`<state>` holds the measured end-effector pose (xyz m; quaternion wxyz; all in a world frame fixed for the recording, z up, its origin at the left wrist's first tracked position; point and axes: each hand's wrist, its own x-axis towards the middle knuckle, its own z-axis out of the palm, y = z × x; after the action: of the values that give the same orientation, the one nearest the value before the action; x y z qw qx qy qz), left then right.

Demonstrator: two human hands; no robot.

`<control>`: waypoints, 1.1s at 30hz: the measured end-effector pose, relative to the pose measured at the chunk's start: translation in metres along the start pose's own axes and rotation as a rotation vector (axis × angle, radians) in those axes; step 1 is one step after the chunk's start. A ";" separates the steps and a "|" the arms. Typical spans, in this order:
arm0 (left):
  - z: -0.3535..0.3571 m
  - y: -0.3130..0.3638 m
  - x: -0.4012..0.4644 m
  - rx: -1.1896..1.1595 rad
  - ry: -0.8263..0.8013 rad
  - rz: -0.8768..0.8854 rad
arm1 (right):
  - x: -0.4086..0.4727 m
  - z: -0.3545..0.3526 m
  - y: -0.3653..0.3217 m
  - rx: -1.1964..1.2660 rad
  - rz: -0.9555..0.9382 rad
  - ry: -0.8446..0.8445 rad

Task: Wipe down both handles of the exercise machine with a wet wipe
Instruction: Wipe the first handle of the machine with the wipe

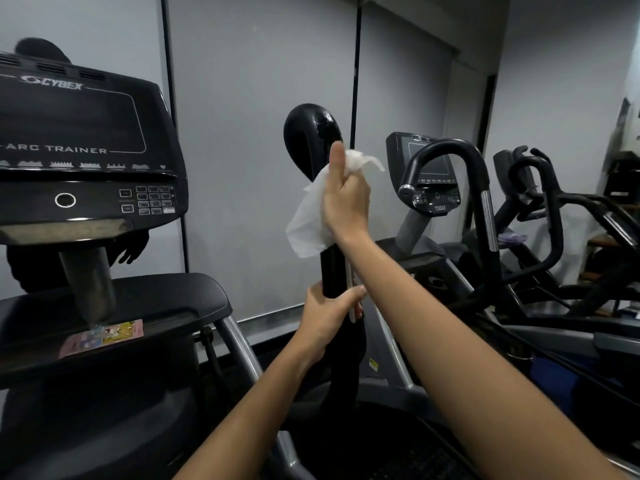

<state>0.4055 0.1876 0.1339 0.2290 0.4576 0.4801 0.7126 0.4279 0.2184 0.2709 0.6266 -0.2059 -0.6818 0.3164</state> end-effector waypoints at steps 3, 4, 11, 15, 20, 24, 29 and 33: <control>0.000 -0.001 0.001 0.013 0.001 -0.019 | -0.002 -0.001 0.000 -0.076 -0.032 -0.001; -0.001 0.000 0.001 0.024 -0.002 -0.012 | 0.004 -0.001 -0.005 -0.077 -0.016 0.005; -0.010 0.005 0.000 0.027 -0.127 -0.033 | 0.011 0.001 -0.013 -0.037 0.008 0.033; -0.019 0.031 0.005 -0.354 -0.061 0.007 | -0.010 -0.014 0.012 -0.049 0.022 -0.049; -0.017 0.084 0.007 -0.037 0.123 0.281 | -0.009 -0.020 0.013 0.049 0.176 -0.251; -0.010 0.113 0.006 0.144 0.056 0.318 | -0.008 -0.032 0.002 0.195 0.253 -0.369; -0.020 0.120 0.002 0.039 -0.018 0.100 | -0.010 -0.046 -0.004 0.208 0.237 -0.474; -0.034 0.138 0.003 -0.488 0.110 -0.143 | -0.017 -0.044 0.019 0.232 0.286 -0.518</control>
<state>0.3903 0.1139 0.2550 0.3560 0.3142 0.3367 0.8131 0.4715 0.2280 0.2466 0.4003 -0.1395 -0.7422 0.5190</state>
